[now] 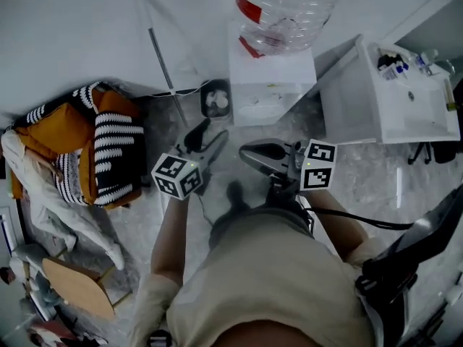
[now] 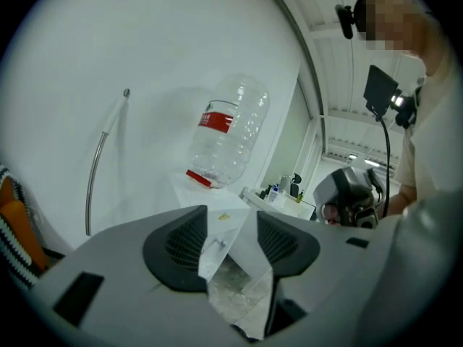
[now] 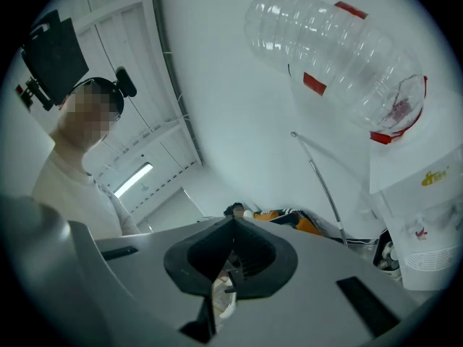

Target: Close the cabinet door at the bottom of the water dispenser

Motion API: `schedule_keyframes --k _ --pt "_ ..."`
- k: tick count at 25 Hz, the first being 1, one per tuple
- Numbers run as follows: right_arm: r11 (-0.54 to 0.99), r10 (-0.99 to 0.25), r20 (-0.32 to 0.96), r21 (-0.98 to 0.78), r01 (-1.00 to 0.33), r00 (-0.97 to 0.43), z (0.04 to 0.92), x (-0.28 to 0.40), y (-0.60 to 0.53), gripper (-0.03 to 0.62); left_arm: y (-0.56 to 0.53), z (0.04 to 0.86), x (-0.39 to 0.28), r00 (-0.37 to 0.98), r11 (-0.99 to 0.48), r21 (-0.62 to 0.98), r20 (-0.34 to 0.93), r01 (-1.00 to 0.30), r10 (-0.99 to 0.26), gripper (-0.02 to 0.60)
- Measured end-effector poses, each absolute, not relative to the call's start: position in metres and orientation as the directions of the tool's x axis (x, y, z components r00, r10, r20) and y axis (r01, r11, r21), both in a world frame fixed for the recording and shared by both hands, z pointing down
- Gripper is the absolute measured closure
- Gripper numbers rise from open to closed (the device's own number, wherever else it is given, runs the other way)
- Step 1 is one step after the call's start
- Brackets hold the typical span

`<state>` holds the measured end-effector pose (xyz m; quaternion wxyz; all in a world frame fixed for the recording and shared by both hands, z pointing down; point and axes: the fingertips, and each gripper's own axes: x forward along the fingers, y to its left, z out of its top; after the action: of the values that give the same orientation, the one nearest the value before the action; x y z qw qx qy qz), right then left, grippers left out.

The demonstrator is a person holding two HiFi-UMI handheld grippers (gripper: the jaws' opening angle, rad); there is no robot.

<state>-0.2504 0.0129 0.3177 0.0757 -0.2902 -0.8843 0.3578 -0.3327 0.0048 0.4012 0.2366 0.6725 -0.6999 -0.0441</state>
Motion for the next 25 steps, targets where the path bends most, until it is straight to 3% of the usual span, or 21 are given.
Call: schedule_keyframes --k 4,17,25 --pt "0.622 0.502 -0.087 -0.655 0.428 -0.861 0.306 -0.234 0.012 0.579 0.003 0.384 -0.309 0.046 0.043 0.33 0.257 -0.943 -0.965 0.584" --pt "0.72 0.252 -0.035 -0.661 0.211 -0.967 0.315 -0.183 0.002 0.579 0.0 0.369 -0.231 0.299 -0.24 0.276 0.198 -0.931 -0.933 0.588" --pt "0.736 0.208 -0.078 -0.644 0.208 -0.975 0.296 -0.146 -0.001 0.579 -0.003 0.336 -0.194 0.347 -0.306 0.21 0.195 -0.928 -0.917 0.588"
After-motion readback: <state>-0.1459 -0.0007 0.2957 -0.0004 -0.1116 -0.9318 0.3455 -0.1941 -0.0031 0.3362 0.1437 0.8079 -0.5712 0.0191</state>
